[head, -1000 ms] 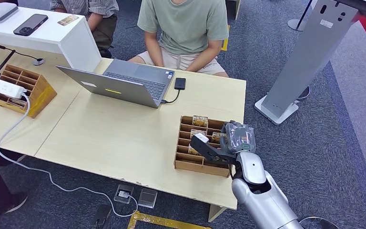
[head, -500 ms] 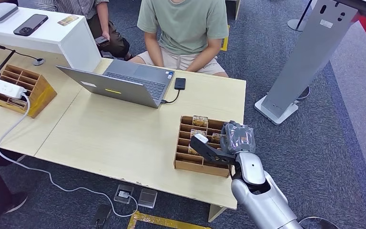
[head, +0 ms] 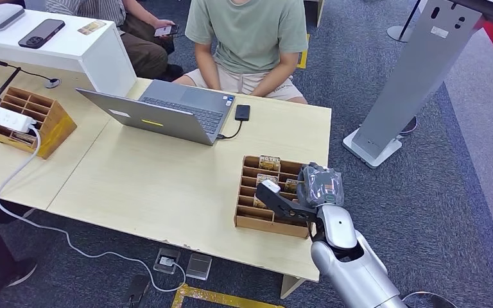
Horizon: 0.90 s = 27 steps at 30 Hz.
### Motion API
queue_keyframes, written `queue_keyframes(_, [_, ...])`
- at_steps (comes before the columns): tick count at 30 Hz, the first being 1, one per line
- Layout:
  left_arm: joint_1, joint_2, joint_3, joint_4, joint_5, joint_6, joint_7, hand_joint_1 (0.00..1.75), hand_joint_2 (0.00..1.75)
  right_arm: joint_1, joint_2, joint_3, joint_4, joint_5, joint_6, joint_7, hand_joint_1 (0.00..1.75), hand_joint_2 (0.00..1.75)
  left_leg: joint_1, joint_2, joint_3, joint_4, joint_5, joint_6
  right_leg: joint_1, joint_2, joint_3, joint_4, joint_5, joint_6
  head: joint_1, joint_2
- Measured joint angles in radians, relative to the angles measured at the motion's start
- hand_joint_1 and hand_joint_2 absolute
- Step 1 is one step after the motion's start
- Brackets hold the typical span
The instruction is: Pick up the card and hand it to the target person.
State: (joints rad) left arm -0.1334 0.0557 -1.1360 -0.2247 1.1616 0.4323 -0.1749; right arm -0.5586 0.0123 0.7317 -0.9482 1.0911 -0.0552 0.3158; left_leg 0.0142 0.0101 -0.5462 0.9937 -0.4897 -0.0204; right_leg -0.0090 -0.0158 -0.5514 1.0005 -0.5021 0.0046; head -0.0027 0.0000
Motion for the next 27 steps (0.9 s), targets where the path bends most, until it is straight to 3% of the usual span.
queue_keyframes(27, [0.0,0.0,0.0,0.0,0.0,-0.003,-0.006,0.0,0.0,0.02,-0.03,-0.02,-0.065,-0.012,-0.005,0.024,1.44,1.75,0.0,0.0,0.0,0.0,0.0,0.0,0.0,0.0,0.0,0.0,0.0,0.0,0.0,0.0])
